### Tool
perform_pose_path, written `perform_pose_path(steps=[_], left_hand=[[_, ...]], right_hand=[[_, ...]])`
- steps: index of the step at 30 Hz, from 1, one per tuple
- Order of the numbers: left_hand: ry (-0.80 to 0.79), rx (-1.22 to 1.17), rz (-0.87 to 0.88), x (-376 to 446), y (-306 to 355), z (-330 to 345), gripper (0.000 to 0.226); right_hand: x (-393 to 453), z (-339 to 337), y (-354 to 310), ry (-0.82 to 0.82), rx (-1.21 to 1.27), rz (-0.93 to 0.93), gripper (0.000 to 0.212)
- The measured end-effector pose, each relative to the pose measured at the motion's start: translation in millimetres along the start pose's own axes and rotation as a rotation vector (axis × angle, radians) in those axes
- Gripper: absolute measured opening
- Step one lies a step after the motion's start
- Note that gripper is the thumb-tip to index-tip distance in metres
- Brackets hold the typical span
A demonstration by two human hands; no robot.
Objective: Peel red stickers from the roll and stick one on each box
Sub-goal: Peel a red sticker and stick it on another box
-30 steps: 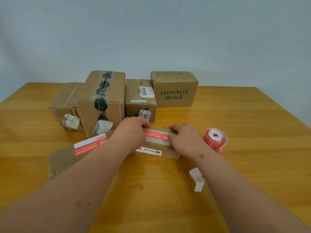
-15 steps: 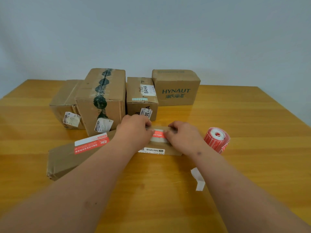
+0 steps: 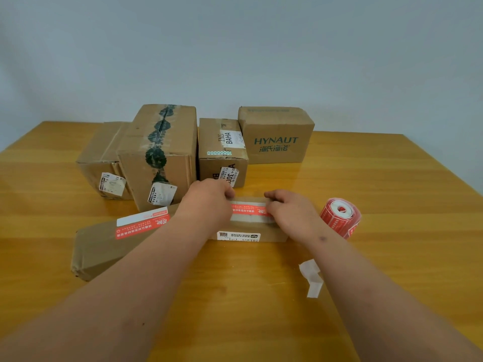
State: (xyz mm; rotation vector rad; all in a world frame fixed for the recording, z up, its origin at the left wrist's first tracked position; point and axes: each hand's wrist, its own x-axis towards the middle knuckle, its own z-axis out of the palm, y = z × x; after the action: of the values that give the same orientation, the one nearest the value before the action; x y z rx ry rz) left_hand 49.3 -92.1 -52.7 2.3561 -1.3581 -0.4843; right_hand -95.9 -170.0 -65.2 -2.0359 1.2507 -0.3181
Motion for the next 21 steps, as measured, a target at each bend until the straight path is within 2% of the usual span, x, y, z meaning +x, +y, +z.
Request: perform_pose_path(steps=[2, 4, 8, 10, 12, 14, 15, 18, 21], left_hand=[[0.036, -0.003, 0.028, -2, -1, 3, 0.025], [0.031, 0.017, 0.026, -5, 0, 3, 0.029], [-0.074, 0.055, 0.009, -4, 1, -6, 0.048], [-0.104, 0.082, 0.033, -7, 0, -8, 0.052], [-0.122, 0.136, 0.12, -11, -4, -7, 0.051], [-0.188, 0.317, 0.229, -18, -8, -4, 0.066], [-0.205, 0.406, 0.262, -21, -10, -3, 0.075], [-0.13, 0.476, 0.314, -22, -14, -4, 0.076], [-0.194, 0.409, 0.322, -21, -9, -19, 0.064]], right_hand=[[-1, 2, -1, -0.013, -0.015, -0.003, 0.05], [-1, 2, -1, -0.032, -0.028, 0.005, 0.051], [-2, -5, 1, -0.044, 0.072, -0.003, 0.048], [-5, -5, 2, -0.074, 0.04, -0.047, 0.049], [-8, -2, 6, -0.161, -0.102, -0.114, 0.073], [-13, -1, 8, -0.224, -0.297, -0.184, 0.1], [-15, -1, 8, -0.212, -0.373, -0.218, 0.103], [-18, -8, 5, -0.146, -0.376, -0.28, 0.085], [-22, -22, -2, -0.17, -0.122, -0.238, 0.062]])
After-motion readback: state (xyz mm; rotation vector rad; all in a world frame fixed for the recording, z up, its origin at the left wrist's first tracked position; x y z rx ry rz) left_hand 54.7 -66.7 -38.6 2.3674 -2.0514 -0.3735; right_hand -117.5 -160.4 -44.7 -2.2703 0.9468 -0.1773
